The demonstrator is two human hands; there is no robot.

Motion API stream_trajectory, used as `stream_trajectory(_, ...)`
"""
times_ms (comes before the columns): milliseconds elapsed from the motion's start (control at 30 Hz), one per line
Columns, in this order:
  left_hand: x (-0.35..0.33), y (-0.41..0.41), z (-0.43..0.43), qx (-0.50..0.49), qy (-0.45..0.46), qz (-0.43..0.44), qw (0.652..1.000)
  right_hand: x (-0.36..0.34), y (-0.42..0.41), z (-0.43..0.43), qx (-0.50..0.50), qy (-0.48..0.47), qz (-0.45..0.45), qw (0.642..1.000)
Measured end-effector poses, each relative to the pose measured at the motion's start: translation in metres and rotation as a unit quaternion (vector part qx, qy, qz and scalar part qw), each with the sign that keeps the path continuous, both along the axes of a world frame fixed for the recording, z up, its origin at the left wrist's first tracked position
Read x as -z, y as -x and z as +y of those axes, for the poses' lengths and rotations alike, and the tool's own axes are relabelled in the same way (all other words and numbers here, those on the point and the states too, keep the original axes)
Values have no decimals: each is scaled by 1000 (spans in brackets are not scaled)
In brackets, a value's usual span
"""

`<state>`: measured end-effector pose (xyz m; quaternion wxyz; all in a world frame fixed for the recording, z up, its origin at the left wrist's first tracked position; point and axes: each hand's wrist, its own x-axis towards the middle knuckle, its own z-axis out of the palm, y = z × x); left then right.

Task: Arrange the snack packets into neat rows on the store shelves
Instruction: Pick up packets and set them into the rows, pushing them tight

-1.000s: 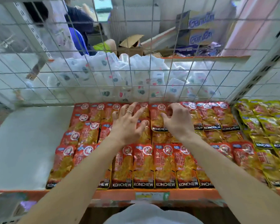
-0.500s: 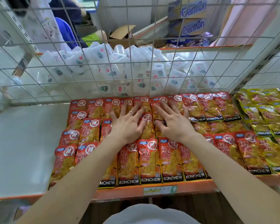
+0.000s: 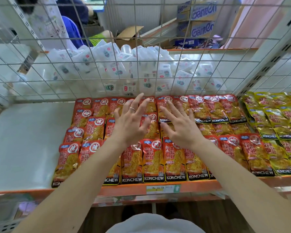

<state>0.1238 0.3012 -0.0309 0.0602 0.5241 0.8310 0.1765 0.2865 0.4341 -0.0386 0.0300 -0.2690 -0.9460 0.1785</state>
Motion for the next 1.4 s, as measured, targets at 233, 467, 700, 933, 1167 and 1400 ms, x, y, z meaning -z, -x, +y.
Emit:
stream_trajectory(233, 26, -45, -80, 26, 75, 71, 994, 16, -55, -60, -57, -31, -50, 997)
stream_trajectory(467, 32, -59, -85, 4, 113, 84, 990, 21, -59, -69, -51, -72, -82, 993)
stream_trajectory(700, 8, -11, -123, -127, -39, 46, 990, 1, -21, -90, -56, -63, -7, 996)
stream_trajectory(933, 29, 68, -171, -238, 104, -23, 965, 0, 52, -134, -152, -89, -43, 983)
stream_trajectory(1167, 38, 65, -174, -207, 93, 0, 974, 4, 72, -140, -180, -66, -77, 978)
stream_trajectory(1400, 41, 66, -175, -197, 68, 0, 978, 8, 68, -136, -188, -41, -64, 979)
